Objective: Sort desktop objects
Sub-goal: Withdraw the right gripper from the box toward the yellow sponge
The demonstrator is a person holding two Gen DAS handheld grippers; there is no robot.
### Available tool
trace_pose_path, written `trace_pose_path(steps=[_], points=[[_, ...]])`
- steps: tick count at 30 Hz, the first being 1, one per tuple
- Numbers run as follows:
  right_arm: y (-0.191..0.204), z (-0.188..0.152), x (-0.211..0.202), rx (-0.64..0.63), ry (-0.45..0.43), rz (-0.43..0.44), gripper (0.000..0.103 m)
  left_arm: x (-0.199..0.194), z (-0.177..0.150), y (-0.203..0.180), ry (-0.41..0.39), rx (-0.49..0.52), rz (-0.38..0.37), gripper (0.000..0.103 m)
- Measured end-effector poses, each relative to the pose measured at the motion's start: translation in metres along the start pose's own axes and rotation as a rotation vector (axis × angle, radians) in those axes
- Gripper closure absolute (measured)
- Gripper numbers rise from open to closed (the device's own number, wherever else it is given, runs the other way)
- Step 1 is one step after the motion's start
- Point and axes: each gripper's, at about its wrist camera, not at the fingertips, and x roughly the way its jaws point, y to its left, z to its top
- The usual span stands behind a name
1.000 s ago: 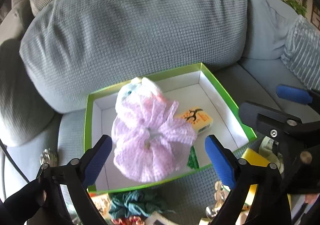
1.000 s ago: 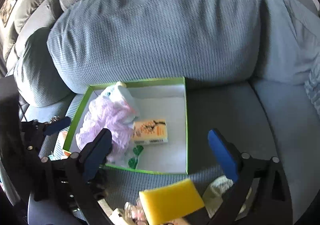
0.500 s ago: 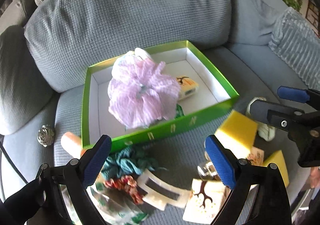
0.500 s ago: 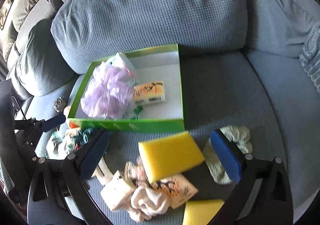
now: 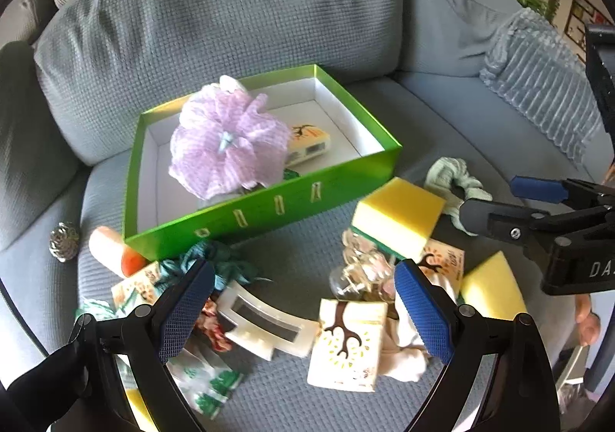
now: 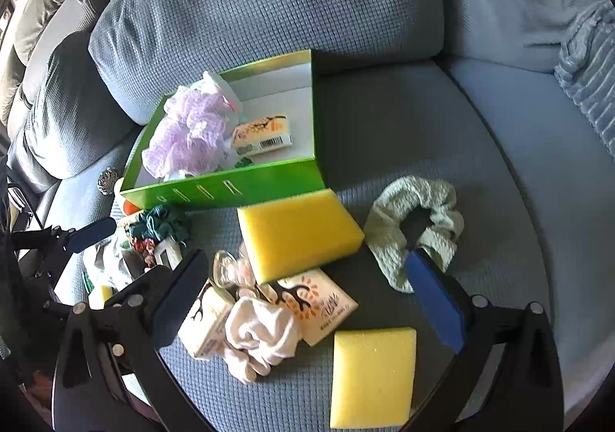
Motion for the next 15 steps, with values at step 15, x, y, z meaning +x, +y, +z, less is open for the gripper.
trace_pose_path(steps=[15], points=[[-0.011, -0.013, 0.01, 0.039, 0.009, -0.001, 0.0, 0.007, -0.01, -0.03, -0.05, 0.106, 0.036, 0.008]])
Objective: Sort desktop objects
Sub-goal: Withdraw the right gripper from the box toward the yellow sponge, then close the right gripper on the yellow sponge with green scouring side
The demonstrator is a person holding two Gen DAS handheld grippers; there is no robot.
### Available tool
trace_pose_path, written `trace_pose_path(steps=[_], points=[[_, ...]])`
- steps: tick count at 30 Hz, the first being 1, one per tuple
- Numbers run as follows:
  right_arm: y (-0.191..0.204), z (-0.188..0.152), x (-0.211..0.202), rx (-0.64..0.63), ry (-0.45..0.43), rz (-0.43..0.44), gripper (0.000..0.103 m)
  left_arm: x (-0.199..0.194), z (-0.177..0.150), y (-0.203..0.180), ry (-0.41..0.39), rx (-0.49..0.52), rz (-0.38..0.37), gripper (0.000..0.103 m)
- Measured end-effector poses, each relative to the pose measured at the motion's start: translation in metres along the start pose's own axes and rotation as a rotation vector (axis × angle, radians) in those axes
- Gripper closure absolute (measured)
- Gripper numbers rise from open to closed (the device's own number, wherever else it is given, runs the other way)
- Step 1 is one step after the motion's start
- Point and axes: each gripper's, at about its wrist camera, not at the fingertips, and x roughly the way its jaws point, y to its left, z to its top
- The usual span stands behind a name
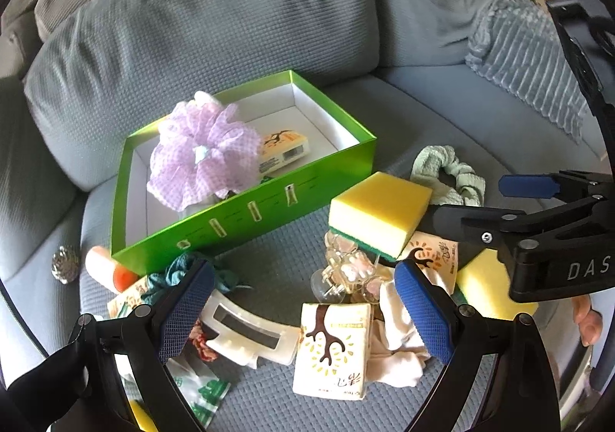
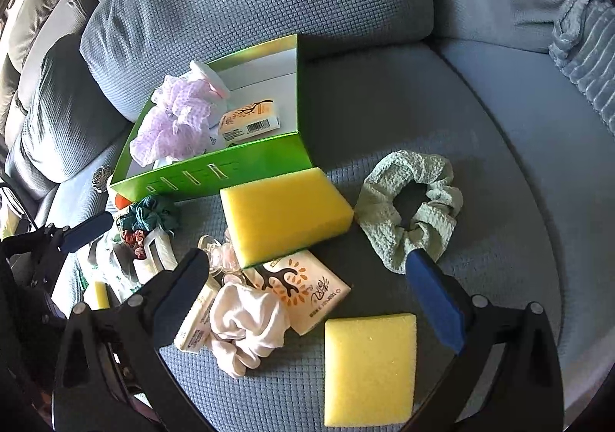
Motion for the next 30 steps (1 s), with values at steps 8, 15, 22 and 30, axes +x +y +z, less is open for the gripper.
trace_pose_path(steps=[8, 15, 22, 30], points=[[-0.005, -0.001, 0.009, 0.011, 0.003, 0.005, 0.0, 0.01, 0.006, -0.017, -0.016, 0.065, -0.037, 0.008], [-0.011, 0.001, 0.018, 0.028, 0.01, 0.008, 0.0, 0.022, 0.009, -0.021, -0.002, 0.067, -0.064, 0.008], [-0.013, 0.004, 0.025, 0.047, 0.014, 0.017, 0.0, 0.033, 0.009, -0.021, 0.011, 0.058, -0.092, 0.008], [-0.012, 0.01, 0.032, 0.065, 0.016, 0.022, 0.0, 0.042, 0.01, -0.02, 0.03, 0.055, -0.112, 0.008]])
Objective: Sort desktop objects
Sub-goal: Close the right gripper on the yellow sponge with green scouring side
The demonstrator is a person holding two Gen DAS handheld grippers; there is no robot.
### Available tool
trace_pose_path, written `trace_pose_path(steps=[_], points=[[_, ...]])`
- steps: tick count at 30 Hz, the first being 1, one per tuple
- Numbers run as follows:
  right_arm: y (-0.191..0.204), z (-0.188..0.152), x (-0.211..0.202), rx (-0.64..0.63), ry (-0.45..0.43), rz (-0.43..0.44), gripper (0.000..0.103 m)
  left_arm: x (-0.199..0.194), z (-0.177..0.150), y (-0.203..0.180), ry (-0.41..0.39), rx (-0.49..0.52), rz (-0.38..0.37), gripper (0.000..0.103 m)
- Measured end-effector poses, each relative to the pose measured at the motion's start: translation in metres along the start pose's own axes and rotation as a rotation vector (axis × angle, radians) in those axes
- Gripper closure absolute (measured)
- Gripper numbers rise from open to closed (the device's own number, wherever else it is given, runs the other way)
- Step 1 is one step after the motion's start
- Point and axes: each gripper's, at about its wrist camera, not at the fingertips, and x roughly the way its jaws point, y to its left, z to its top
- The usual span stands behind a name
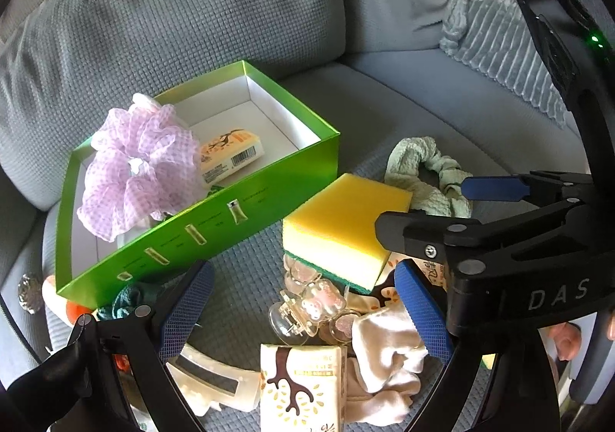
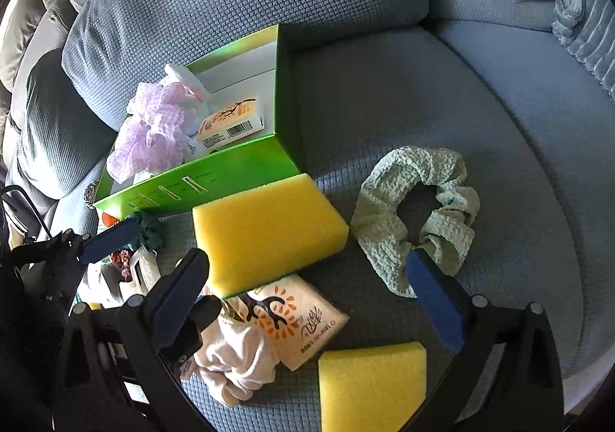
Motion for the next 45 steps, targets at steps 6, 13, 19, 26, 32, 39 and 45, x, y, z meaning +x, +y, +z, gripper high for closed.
trace_pose_path(steps=[6, 13, 19, 26, 32, 39, 45], points=[[0.001, 0.004, 0.01, 0.014, 0.01, -0.003, 0.0, 0.006, 0.002, 0.002, 0.016, -0.004, -0.024, 0.008], [0.005, 0.009, 0.02, 0.034, 0.033, 0.011, 0.001, 0.012, 0.005, 0.008, 0.02, -0.034, -0.04, 0.008], [0.011, 0.008, 0.029, 0.042, 0.043, 0.041, 0.005, 0.019, 0.004, 0.008, 0.022, -0.031, -0.039, 0.008], [0.018, 0.007, 0.032, 0.027, 0.042, 0.057, 0.011, 0.023, 0.002, 0.002, 0.02, -0.005, -0.042, 0.008], [0.021, 0.008, 0.034, 0.027, 0.048, 0.093, 0.022, 0.025, 0.006, 0.001, 0.018, -0.006, -0.076, 0.027], [0.022, 0.009, 0.033, 0.023, 0.038, 0.09, 0.039, 0.028, 0.006, 0.001, 0.011, 0.0, -0.088, 0.037], [0.024, 0.009, 0.032, 0.017, 0.034, 0.072, 0.049, 0.03, 0.005, 0.001, 0.004, -0.013, -0.106, 0.042]])
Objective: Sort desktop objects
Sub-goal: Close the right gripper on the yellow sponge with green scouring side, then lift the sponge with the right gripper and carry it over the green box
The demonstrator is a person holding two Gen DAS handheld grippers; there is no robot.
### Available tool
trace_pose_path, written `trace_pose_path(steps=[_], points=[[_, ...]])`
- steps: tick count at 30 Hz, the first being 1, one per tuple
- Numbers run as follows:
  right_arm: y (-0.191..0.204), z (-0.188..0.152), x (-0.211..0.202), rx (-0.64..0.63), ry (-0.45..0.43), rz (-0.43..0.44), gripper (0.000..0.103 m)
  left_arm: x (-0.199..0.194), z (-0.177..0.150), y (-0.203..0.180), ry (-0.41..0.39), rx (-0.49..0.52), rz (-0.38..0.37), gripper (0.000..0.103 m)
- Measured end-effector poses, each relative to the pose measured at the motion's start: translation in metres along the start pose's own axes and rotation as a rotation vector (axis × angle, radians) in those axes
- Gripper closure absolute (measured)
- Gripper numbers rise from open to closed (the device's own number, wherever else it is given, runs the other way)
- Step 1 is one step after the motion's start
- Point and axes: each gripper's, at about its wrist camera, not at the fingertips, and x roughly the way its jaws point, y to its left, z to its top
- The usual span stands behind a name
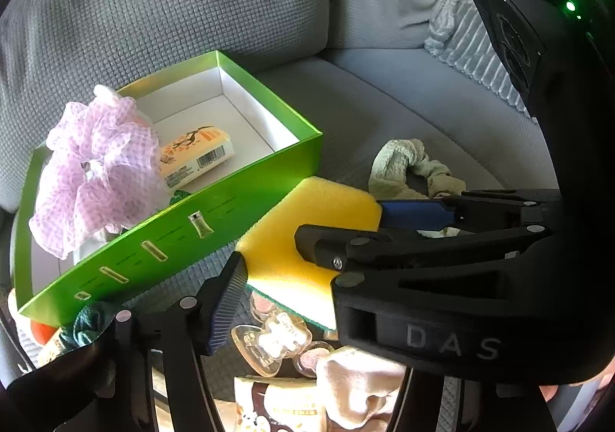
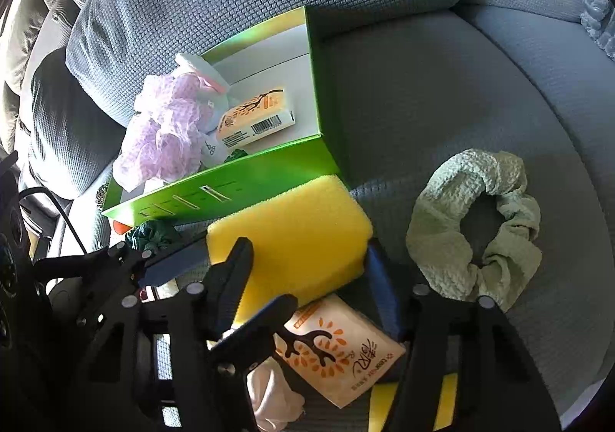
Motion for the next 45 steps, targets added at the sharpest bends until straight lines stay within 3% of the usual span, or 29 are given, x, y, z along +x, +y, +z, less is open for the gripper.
trace_pose_path(steps=[2, 5, 23, 45], points=[[0.0, 0.001, -0.002, -0.003, -0.009, -0.011, 0.057, -0.001, 0.0, -0.001, 0.001, 0.005, -0.005, 0.043], [-0.001, 0.001, -0.005, -0.01, -0.014, -0.017, 0.06, -0.002, 0.0, -0.003, -0.002, 0.011, -0.001, 0.043], [0.019, 0.008, -0.047, -0.056, -0.106, -0.003, 0.06, -0.044, 0.007, -0.013, -0.101, 0.039, 0.047, 0.043], [0.068, 0.043, -0.065, -0.157, -0.184, 0.026, 0.06, -0.075, 0.018, 0.024, -0.201, -0.011, 0.119, 0.043]])
